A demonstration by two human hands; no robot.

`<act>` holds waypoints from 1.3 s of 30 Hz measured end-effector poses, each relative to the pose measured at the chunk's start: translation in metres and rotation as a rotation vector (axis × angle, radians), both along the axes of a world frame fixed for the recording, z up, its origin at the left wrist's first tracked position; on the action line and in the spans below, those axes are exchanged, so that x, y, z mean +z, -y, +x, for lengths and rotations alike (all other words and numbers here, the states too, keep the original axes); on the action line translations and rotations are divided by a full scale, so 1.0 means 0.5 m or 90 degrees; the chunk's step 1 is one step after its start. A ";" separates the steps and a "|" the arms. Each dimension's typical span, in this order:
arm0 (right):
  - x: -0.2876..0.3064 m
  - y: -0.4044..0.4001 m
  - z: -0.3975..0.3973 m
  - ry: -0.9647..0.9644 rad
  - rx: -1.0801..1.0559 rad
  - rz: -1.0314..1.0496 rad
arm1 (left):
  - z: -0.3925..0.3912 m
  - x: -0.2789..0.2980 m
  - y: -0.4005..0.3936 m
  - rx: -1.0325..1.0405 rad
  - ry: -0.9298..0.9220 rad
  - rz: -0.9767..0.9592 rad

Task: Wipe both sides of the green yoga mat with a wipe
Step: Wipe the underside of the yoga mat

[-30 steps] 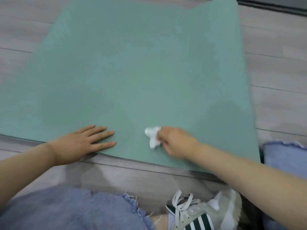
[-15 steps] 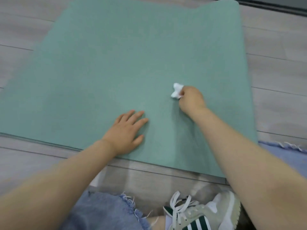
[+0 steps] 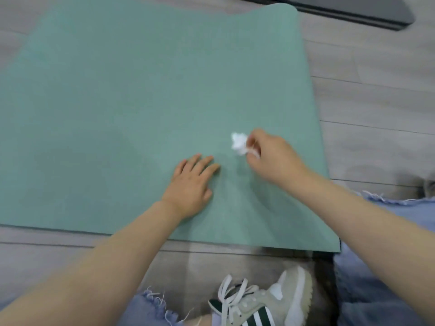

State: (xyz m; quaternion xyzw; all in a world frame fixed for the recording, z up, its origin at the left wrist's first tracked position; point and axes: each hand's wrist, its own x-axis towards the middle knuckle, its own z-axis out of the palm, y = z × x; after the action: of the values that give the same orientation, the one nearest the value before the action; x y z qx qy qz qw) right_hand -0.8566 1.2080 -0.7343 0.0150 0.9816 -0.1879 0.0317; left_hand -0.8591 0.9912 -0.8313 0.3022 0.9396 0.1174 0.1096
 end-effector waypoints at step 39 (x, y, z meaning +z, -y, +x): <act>-0.059 -0.179 -0.046 -0.148 -0.459 -0.048 | 0.026 -0.032 -0.018 0.052 -0.077 0.043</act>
State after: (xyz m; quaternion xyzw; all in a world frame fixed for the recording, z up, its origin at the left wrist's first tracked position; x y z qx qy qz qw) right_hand -0.8797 1.2974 -0.7640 0.3370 0.9026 -0.2233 -0.1478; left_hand -0.8463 1.0002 -0.8475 0.2737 0.9516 0.1347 0.0379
